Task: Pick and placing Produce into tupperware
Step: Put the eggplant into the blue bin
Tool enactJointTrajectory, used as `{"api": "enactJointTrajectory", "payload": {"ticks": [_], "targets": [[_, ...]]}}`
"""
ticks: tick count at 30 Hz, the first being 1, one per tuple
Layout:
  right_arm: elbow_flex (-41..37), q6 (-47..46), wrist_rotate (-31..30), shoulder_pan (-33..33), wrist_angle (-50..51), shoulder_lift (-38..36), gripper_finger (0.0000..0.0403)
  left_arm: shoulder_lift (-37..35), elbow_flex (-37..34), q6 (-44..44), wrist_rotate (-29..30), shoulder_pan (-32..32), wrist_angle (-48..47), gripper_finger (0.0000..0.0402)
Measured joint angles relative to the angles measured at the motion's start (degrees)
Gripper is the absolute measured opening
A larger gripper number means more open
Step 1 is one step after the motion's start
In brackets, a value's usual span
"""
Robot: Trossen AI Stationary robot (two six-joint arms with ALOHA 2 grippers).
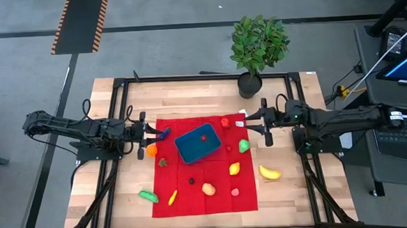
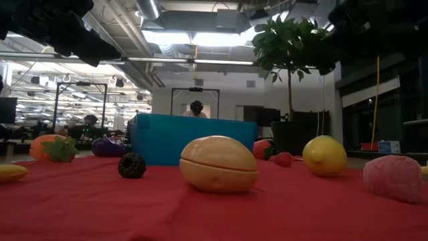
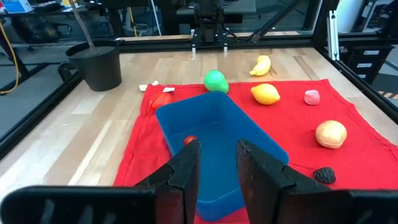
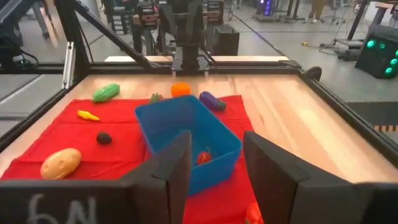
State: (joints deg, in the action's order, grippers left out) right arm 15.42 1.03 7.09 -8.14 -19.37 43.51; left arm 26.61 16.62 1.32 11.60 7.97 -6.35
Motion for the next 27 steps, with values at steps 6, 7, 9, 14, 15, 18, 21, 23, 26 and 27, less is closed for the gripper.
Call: {"api": "enactJointTrajectory", "payload": {"ticks": [6,7,9,14,15,18,21,23,26,27], "targets": [[-4.4,-3.4,0.0,0.0,-3.4,0.2,0.0148,0.2,0.0,5.6,2.5,-0.1,-1.0,0.0096],[-4.7,-3.8,0.0,0.0,-3.3,0.2,0.0149,0.4,0.0,6.6,3.9,-0.1,-1.4,0.0096],[-4.9,-3.8,0.0,0.0,-3.2,0.2,0.0149,0.4,0.0,8.5,6.5,-0.1,-2.8,0.0096],[-4.9,-3.8,-0.1,0.0,-3.5,0.2,0.0149,1.5,1.8,14.0,10.0,-0.1,-8.4,0.0096],[-4.9,-3.8,-0.1,0.0,-3.5,0.2,0.0149,1.9,2.3,14.4,10.8,-0.1,-9.2,0.0096],[-4.9,-3.8,-0.1,0.0,-3.5,0.2,0.0149,3.4,4.5,13.5,13.7,-0.1,-11.5,0.0096],[-4.9,-3.7,-0.1,0.0,-3.5,0.2,0.0149,5.3,7.6,14.4,16.3,-0.1,-14.3,0.0096],[-4.9,-3.8,-0.1,0.0,-3.5,0.2,0.0149,7.0,9.9,16.5,17.7,-0.1,-18.3,0.0096],[-4.9,-3.7,-0.1,0.0,-3.5,0.2,0.0149,11.1,13.4,20.1,18.4,-0.1,-24.4,0.0096],[-4.9,-3.7,-0.1,0.0,-3.5,0.2,0.0149,12.8,14.5,21.0,18.4,-0.1,-26.2,0.0096]]}}
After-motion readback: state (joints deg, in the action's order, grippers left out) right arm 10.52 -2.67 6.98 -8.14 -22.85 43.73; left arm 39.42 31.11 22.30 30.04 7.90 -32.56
